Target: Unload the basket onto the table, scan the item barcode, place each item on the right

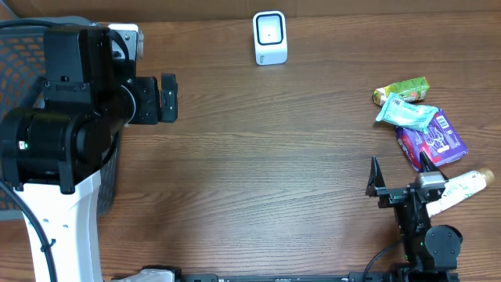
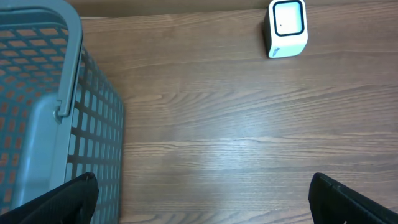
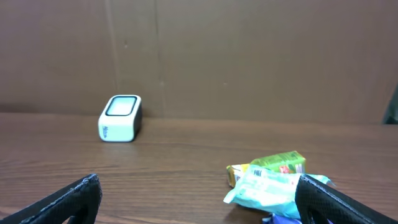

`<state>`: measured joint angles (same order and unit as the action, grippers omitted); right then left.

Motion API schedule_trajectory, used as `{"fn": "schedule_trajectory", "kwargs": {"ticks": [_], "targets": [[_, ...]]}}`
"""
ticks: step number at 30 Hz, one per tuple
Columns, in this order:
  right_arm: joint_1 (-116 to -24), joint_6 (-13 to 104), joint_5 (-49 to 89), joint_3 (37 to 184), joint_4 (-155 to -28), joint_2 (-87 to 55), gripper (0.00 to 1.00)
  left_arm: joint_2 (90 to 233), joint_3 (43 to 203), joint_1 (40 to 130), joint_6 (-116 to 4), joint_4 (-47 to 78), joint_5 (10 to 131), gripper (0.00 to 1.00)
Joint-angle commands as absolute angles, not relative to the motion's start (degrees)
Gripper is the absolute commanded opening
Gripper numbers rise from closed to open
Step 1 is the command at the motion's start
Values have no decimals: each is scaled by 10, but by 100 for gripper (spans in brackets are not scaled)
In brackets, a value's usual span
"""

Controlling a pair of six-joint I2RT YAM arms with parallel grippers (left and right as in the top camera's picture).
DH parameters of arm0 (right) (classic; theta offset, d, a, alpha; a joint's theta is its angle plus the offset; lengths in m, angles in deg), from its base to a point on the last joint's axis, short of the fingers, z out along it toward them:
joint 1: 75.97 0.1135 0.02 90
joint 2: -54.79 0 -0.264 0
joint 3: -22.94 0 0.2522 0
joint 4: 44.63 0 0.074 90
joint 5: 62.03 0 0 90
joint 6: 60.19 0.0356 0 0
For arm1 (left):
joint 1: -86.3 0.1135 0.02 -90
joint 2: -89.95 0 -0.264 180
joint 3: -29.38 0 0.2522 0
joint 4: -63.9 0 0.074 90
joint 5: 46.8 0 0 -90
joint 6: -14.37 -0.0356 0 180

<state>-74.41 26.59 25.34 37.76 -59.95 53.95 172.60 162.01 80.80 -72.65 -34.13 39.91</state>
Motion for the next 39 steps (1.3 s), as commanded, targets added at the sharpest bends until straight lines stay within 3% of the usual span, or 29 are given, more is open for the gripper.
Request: {"fn": "schedule_trajectory", "kwargs": {"ticks": [1,39], "targets": [[-731,262,287,371,-627,547,100,1726,1625,810,-731,-341,398,100],[-730,270,279,371,-632,546,100,1725,1625,810,-731,-359,398,100]]}}
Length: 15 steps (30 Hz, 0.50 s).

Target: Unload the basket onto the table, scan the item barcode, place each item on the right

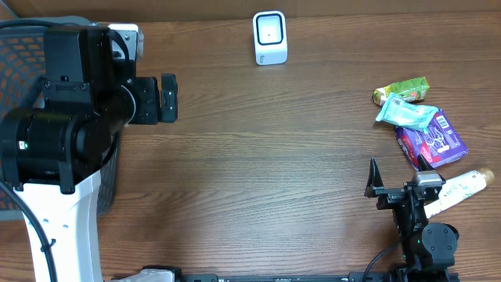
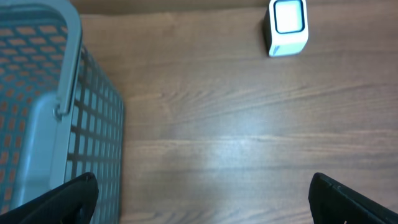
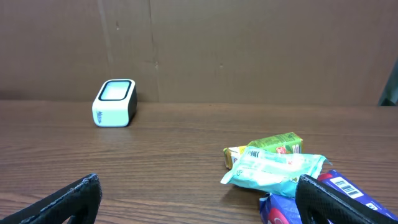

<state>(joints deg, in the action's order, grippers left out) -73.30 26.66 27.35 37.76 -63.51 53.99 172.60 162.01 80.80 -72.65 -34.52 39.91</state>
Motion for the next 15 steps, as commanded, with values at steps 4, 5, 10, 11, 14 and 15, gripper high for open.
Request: {"fn": "schedule_trajectory", "kwargs": {"ticks": [4,5,10,11,14,15], "targets": [[-730,270,279,371,-632,546,100,1682,1603,811,-733,-333,400,100],[-730,270,279,371,-632,546,100,1667,1586,813,-741,-311,403,100],[-730,270,279,371,-632,546,100,1552,1409,845,-829,-126,482,100],[-730,270,279,371,-632,546,100,1522,1360,857,-850,-81,506,100],[-730,270,279,371,-632,546,100,1440,1224,886,-882,29,553,99],[-730,270,279,371,-632,546,100,1410,1177,893,-885,66,558,100]]}}
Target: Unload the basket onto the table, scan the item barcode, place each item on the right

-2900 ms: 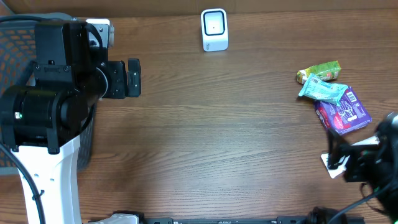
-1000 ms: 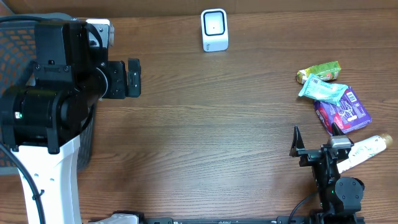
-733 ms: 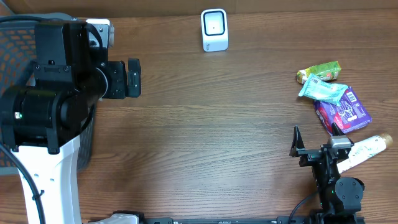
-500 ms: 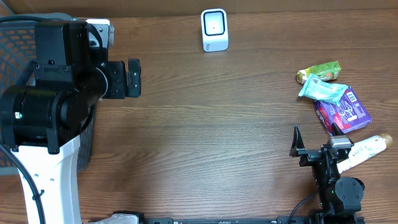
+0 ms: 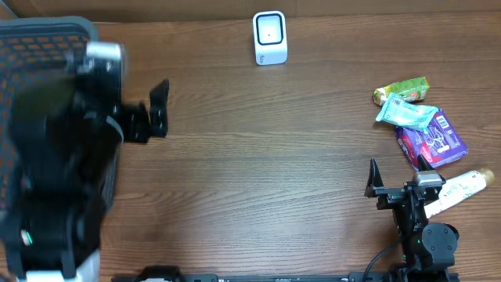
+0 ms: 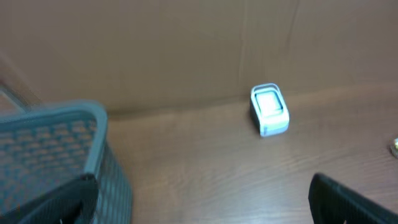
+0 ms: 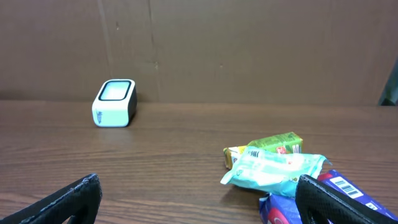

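The white barcode scanner (image 5: 270, 37) stands at the table's far edge, also seen as scanner (image 6: 270, 110) and scanner (image 7: 114, 102). The items lie at the right: a green packet (image 5: 401, 90), a teal packet (image 5: 407, 116), a purple packet (image 5: 434, 139) with a barcode, and a white tube (image 5: 462, 188). My right gripper (image 5: 397, 178) is open low near the front edge, beside the tube, its fingers empty; the teal packet (image 7: 273, 171) lies ahead of it. My left gripper (image 5: 156, 110) is open and empty at the left, blurred, far from the items.
A grey mesh basket (image 5: 47, 31) stands at the far left, partly under my left arm; its rim, basket (image 6: 56, 134), shows in the left wrist view. A brown cardboard wall (image 6: 186, 50) backs the table.
My left arm has moved: its wrist view now looks up at the cardboard wall with the scanner lower in the picture, and overhead it is blurred. The right arm and the items are unchanged.
At first both grippers stood open and empty, the left by the basket, the right near the tube. Then the right wrist view had shifted slightly, showing more of the packets. Now the left arm has changed its pose; no item has been touched.
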`<state>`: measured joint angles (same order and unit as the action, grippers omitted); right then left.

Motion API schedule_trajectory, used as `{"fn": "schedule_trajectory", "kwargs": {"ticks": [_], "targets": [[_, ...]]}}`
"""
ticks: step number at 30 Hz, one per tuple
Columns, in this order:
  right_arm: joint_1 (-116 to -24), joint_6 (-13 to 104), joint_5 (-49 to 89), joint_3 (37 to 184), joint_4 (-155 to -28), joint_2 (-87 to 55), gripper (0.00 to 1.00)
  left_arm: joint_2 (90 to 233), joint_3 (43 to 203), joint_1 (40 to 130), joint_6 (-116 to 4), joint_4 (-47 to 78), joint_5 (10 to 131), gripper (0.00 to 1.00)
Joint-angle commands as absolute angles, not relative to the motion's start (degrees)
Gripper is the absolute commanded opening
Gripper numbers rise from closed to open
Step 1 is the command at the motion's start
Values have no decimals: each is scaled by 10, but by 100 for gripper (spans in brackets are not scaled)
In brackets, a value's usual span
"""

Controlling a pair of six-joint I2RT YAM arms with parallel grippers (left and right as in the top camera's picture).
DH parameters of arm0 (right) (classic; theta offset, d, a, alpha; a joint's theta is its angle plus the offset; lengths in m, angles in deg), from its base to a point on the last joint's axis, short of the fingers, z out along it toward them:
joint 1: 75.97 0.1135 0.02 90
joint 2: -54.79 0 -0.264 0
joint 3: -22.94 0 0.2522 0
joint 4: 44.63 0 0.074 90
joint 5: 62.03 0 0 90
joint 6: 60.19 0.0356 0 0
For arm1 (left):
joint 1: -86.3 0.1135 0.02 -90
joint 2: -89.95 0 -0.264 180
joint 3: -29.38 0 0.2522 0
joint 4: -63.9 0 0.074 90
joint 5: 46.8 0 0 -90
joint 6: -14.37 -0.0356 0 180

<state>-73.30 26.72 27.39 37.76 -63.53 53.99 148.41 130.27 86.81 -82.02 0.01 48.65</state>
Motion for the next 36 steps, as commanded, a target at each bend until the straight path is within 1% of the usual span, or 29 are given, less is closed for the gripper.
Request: {"fn": "schedule_trajectory", "kwargs": {"ticks": [1,8,15,21,26,36], "targets": [[-730,270,279,371,-632,546,100,1382,1133,898,-885,100,558,100],[-730,270,279,371,-632,546,100,1205,878,901,-911,294,553,100],[-730,270,279,371,-632,546,100,1064,688,901,-911,433,553,100],[-730,270,279,371,-632,546,100,967,580,901,-911,470,553,100],[-730,270,279,371,-632,546,100,900,511,901,-911,473,546,100],[-730,270,279,371,-632,546,100,901,433,900,-910,469,526,100]]}}
